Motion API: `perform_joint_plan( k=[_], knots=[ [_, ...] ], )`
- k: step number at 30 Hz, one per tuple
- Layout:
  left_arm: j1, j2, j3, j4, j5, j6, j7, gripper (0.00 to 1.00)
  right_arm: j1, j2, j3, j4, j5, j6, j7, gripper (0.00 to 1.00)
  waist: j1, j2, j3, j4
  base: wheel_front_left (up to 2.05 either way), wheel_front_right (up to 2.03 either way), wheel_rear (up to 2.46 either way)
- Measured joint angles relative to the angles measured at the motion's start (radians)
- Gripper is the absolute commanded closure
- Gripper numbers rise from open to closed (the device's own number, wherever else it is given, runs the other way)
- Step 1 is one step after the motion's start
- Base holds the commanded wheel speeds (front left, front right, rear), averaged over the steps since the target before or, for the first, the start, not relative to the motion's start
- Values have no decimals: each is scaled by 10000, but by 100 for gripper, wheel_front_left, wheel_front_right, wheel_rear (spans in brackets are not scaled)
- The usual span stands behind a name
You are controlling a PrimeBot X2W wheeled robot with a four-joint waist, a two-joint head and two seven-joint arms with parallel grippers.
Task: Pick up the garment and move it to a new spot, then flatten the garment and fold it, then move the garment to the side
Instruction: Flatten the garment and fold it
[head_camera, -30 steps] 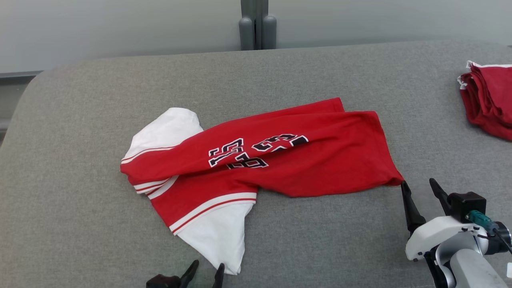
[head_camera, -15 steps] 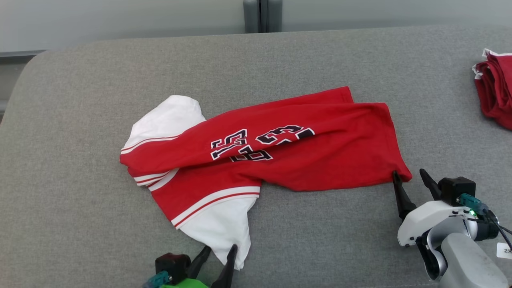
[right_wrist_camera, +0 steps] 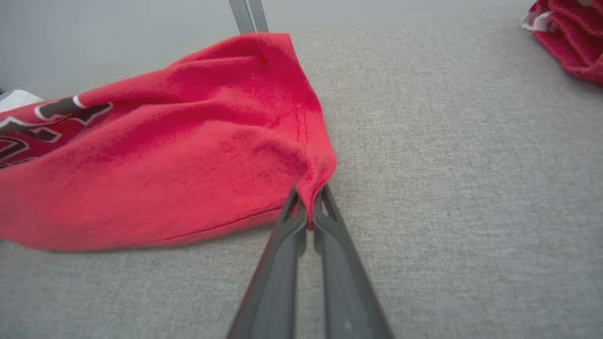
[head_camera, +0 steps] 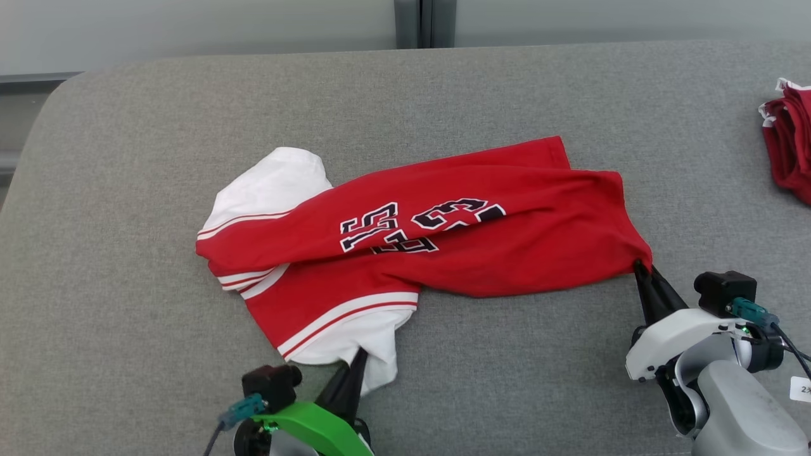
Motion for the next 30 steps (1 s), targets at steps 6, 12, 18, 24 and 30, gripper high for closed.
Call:
perform_joint_plan(
  k=[6, 12, 18, 24, 30],
  knots=[
    [-139, 232, 1279, -1542, -19, 0, 0, 100, 389, -211, -96, -1480, -31, 0, 0, 100, 0, 0, -170, -55, 0, 0, 0],
    [-1335, 828, 1549, -2429, 52, -2, 79, 100, -201, -282, 2, -2449, 523, 0, 0, 100, 0, 0, -229, -281, 0, 0, 0],
    [-5149, 1893, 1856, -2107, -138, -2, 1139, 100, -3090, -460, 663, -2125, 1590, 0, 109, 100, 0, 0, 285, -485, 0, 0, 0],
    [-9328, 2006, 2598, -311, -679, 0, 1766, 100, -6738, -378, 600, -729, 2909, 2, 945, 100, 0, 0, 1097, -712, 0, 0, 0],
    [-13195, 1778, 2725, 1601, -424, 0, 1701, 100, -10311, -278, 217, 1024, 3258, 2, 1294, 100, 2, 0, 1961, -931, 0, 0, 0]
  ],
)
